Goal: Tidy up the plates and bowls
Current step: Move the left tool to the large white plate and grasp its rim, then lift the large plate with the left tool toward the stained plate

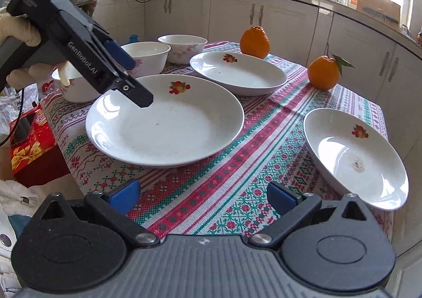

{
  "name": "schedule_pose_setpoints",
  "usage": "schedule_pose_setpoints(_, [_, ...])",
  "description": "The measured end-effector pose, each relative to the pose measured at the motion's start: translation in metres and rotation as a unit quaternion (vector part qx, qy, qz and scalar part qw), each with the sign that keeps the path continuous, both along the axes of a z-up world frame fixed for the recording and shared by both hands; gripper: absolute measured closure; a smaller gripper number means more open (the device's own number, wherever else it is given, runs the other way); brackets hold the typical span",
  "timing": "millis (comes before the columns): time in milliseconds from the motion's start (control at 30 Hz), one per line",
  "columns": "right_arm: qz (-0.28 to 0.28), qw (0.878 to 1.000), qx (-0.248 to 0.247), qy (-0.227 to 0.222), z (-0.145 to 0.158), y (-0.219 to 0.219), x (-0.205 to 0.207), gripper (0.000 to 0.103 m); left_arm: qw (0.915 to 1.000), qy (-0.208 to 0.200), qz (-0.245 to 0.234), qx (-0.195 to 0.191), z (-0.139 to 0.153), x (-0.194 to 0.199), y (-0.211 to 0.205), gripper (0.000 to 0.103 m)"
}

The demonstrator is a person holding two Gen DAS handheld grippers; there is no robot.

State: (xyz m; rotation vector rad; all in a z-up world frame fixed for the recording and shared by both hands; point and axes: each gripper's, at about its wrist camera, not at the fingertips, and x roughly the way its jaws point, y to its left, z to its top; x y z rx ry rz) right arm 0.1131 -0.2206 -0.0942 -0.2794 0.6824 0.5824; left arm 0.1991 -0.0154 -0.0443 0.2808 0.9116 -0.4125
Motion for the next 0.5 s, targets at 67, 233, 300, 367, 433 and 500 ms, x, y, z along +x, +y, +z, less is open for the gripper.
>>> schedule_pose_setpoints(67, [0.018, 1.000, -0.001, 0.002, -0.002, 0.002, 0.004, 0.000, 0.9999, 0.013, -0.004, 0.004, -0.002, 0.007, -0.001, 0.009])
schedule_pose_setpoints(233, [0.054, 0.998, 0.008, 0.007, -0.006, 0.005, 0.013, 0.000, 0.9992, 0.034, -0.007, 0.018, -0.005, 0.022, -0.001, 0.013])
schedule_pose_setpoints(300, [0.062, 0.998, 0.012, 0.012, -0.007, 0.007, 0.016, 0.000, 0.9988, 0.045, -0.008, 0.020, -0.007, 0.028, -0.001, 0.017])
schedule_pose_setpoints(367, [0.068, 0.998, 0.013, 0.013, -0.008, 0.008, 0.019, 0.001, 0.9980, 0.059, -0.010, 0.019, -0.009, 0.033, -0.002, 0.023])
schedule_pose_setpoints(433, [0.073, 0.997, 0.015, 0.014, -0.009, 0.010, 0.021, 0.001, 0.9975, 0.068, -0.010, 0.018, -0.011, 0.036, -0.002, 0.024])
schedule_pose_setpoints(500, [0.077, 0.997, 0.019, 0.016, -0.010, 0.010, 0.023, 0.003, 0.9971, 0.073, -0.009, 0.019, -0.012, 0.040, -0.003, 0.024])
